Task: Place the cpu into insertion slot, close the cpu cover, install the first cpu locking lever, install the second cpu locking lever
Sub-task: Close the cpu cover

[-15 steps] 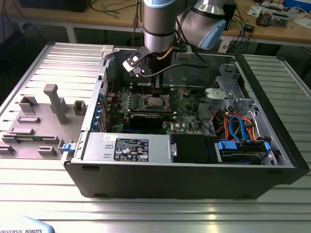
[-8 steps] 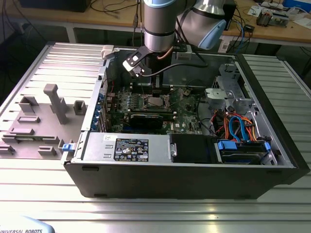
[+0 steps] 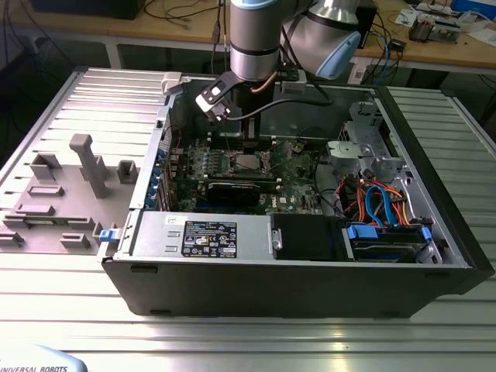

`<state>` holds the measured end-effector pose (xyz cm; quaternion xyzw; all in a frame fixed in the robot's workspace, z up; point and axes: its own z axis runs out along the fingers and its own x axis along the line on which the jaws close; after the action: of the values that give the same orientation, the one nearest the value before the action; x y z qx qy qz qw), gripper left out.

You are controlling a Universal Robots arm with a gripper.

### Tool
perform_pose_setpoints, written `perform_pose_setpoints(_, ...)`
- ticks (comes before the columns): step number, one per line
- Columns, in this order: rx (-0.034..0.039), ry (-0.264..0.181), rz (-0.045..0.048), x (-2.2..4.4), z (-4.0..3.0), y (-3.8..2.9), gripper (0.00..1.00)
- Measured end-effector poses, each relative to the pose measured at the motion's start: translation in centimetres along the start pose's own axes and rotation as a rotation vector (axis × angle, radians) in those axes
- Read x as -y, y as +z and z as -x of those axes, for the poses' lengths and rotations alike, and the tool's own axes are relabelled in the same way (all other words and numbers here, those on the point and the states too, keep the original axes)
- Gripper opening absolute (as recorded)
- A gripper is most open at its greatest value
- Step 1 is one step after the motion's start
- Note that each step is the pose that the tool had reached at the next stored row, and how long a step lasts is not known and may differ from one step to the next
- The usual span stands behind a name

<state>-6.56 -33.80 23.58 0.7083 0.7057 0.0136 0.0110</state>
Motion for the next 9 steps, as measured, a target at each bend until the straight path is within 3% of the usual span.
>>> perform_pose_setpoints(9,0.0003,0.0,0.0,-0.02,0.0,-0.35,0.11)
